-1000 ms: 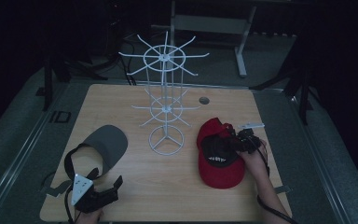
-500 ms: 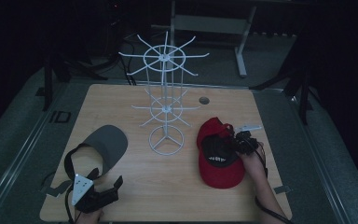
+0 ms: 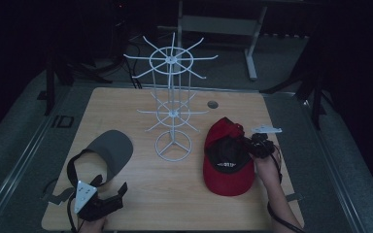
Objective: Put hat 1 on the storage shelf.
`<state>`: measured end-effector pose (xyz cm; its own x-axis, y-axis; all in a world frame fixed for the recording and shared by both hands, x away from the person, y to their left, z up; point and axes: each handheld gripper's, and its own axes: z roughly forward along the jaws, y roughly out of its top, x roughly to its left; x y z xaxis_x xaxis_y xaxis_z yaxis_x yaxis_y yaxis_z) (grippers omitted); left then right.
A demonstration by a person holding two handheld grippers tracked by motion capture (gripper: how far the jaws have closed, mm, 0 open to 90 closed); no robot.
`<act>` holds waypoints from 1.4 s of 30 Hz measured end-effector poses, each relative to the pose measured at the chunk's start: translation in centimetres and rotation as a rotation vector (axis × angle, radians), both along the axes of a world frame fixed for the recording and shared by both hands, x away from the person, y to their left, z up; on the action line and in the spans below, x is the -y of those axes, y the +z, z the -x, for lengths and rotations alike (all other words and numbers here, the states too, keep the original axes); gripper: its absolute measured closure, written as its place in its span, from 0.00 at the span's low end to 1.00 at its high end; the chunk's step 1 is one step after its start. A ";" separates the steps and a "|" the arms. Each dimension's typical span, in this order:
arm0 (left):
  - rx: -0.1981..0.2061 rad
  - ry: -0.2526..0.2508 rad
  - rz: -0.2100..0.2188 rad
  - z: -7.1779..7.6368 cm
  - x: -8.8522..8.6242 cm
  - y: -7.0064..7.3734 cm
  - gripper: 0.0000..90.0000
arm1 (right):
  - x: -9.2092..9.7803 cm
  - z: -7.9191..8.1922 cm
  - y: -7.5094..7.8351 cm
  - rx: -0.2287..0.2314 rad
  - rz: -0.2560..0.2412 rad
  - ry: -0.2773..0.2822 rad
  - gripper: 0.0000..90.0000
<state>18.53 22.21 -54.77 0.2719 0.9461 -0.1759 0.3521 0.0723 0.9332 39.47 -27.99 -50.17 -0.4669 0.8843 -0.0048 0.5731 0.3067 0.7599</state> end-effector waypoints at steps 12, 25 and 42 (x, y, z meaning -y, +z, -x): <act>-0.002 0.006 -0.005 0.0 0.0 0.0 0.06 | 0.8 1.9 4.6 0.115 -0.069 -0.013 0.96; -0.016 -0.082 -0.021 0.1 1.1 1.4 0.06 | 1.7 4.4 9.2 0.222 -0.155 -0.009 0.96; 0.042 -0.219 -0.056 -0.8 6.0 7.5 0.06 | 3.8 7.3 12.8 0.326 -0.187 -0.013 0.96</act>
<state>19.29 16.24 -47.28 0.4780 0.8716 -0.1088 0.3142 -0.0540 0.9478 32.13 -31.77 -37.34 -0.4563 0.8898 0.0108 0.2947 0.1397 0.9453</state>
